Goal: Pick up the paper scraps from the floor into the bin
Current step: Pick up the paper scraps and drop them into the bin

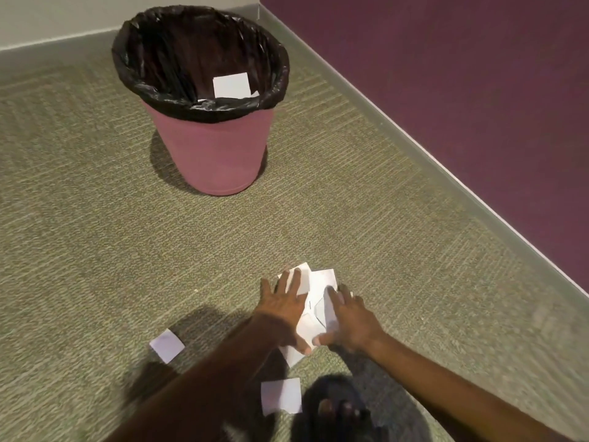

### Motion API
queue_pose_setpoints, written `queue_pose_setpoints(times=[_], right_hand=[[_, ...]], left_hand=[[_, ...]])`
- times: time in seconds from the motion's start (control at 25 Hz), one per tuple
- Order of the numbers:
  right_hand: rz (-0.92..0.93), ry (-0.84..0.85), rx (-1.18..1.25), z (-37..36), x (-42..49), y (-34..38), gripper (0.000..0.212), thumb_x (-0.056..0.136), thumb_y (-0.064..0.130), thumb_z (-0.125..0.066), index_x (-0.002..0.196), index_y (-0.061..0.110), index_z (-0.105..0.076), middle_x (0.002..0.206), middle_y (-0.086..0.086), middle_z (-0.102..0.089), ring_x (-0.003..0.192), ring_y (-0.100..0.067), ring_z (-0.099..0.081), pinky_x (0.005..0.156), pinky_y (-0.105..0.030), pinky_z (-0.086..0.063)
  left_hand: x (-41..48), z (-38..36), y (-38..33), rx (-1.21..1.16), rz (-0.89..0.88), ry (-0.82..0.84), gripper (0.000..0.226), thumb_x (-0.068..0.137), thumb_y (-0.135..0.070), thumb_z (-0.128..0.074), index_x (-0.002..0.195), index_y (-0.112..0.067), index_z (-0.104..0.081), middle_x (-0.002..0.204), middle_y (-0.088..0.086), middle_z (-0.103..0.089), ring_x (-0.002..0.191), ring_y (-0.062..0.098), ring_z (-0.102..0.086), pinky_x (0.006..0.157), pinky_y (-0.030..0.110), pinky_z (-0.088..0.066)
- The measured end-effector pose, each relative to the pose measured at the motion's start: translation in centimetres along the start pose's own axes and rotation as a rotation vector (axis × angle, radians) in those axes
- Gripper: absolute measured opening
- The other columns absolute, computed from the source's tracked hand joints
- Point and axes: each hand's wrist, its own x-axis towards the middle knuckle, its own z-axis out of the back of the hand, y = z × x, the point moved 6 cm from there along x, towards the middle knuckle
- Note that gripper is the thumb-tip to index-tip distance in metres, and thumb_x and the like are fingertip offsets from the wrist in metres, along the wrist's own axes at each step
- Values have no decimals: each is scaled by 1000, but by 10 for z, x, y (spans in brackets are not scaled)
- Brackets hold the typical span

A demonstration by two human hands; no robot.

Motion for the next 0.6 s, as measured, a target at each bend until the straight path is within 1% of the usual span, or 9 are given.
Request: queue_pose_setpoints(times=[0.04, 0.12, 0.2, 0.24, 0.28, 0.32, 0.36, 0.4, 0.6], right_hand=[[10, -14, -33, -6, 0, 4, 113, 75, 60, -71, 154, 21, 0, 163, -15, 0, 144, -48, -15, 108, -53, -37], [17, -79, -101, -9, 0, 10, 103, 81, 49, -71, 153, 24, -2, 161, -21, -1, 141, -55, -17, 104, -54, -43], [48, -150, -138, -6, -3, 18, 83, 88, 34, -67, 151, 21, -14, 155, -24, -14, 134, -53, -29, 96, -50, -50], [85, -199, -133, -2, -6, 24, 69, 91, 25, -61, 147, 18, -23, 150, -22, -24, 130, -48, -36, 92, -47, -53], [123, -249, -115, 2, -9, 30, 56, 92, 17, -55, 143, 15, -32, 143, -19, -32, 125, -43, -42, 88, -44, -55], [158, -285, -98, 5, -13, 35, 49, 92, 11, -51, 139, 12, -37, 137, -17, -38, 120, -40, -45, 85, -44, -56], [185, -306, -86, 7, -16, 39, 47, 91, 7, -50, 137, 9, -40, 133, -16, -41, 118, -39, -46, 83, -43, -56], [203, -320, -79, 9, -17, 42, 46, 90, 5, -49, 135, 6, -41, 131, -17, -43, 116, -38, -47, 81, -43, -56], [259, -349, -74, 11, -10, 40, 36, 87, 3, -51, 123, 4, -53, 125, -17, -47, 106, -35, -52, 71, -41, -53]], left_hand=[[-3, -8, 0, 82, 5, 43, 126, 38, -88, -64, 136, -9, -50, 152, 28, -30, 137, 46, -34, 97, 71, -36], [-1, -27, 1, 118, 46, 123, 128, 22, -84, -70, 123, -5, -60, 138, 30, -49, 121, 50, -52, 82, 69, -47], [4, -36, -5, 95, 39, 200, 122, 24, -75, -77, 122, -3, -58, 133, 30, -53, 113, 48, -57, 77, 61, -50], [5, -30, -10, 101, 13, 187, 108, 32, -69, -79, 117, -5, -59, 129, 27, -56, 108, 44, -59, 74, 55, -51], [6, -21, -15, 127, -35, 91, 82, 48, -60, -76, 109, -8, -62, 122, 22, -60, 100, 39, -62, 70, 48, -51], [7, -13, -17, 141, -69, -24, 50, 65, -47, -63, 100, -11, -63, 114, 17, -63, 92, 34, -63, 64, 42, -51], [7, -8, -16, 112, -73, -99, 33, 73, -33, -46, 92, -13, -63, 106, 13, -66, 84, 29, -63, 57, 37, -50], [8, -6, -16, 90, -79, -131, 33, 71, -24, -35, 86, -14, -63, 98, 10, -67, 77, 25, -62, 52, 33, -48], [9, 9, -16, 121, -128, -366, 26, 70, -11, -33, 69, -18, -58, 79, 2, -63, 61, 18, -57, 39, 24, -36]])
